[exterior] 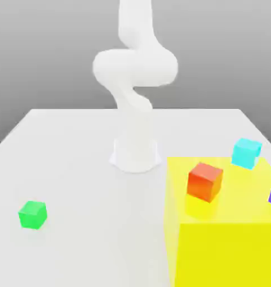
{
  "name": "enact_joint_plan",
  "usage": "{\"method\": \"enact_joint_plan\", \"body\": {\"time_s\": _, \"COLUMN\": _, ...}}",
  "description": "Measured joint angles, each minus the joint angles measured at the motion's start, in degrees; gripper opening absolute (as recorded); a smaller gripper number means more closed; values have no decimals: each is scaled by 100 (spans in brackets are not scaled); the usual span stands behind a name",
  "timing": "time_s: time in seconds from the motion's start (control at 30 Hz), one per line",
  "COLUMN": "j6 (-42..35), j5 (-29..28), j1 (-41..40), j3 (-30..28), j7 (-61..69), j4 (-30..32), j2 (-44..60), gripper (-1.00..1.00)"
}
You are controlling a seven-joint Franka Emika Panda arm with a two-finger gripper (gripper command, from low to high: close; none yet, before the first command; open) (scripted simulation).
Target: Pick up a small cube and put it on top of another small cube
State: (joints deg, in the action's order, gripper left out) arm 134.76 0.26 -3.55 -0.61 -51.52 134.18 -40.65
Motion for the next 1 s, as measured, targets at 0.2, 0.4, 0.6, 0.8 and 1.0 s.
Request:
{"method": "enact_joint_plan", "body": {"time_s": 0.2, "j6": 738, "j5": 68, "j1": -883, "j3": -143, "j7": -1409, "j4": 593, "j2": 1287, "gripper": 0}}
{"method": "enact_joint_plan", "body": {"time_s": 0.4, "j6": 1454, "j5": 70, "j1": -1632, "j3": -388, "j7": -2821, "j4": 1168, "j2": 2532, "gripper": 0}}
{"method": "enact_joint_plan", "body": {"time_s": 0.6, "j6": 2169, "j5": 125, "j1": -2348, "j3": -773, "j7": -4194, "j4": 1743, "j2": 3779, "gripper": 0}}
{"method": "enact_joint_plan", "body": {"time_s": 0.8, "j6": 2973, "j5": 536, "j1": -2783, "j3": -835, "j7": -4847, "j4": 2050, "j2": 5035, "gripper": 0}}
{"method": "enact_joint_plan", "body": {"time_s": 1.0, "j6": 3632, "j5": 895, "j1": -3125, "j3": -420, "j7": -4607, "j4": 1905, "j2": 5862, "gripper": -100}}
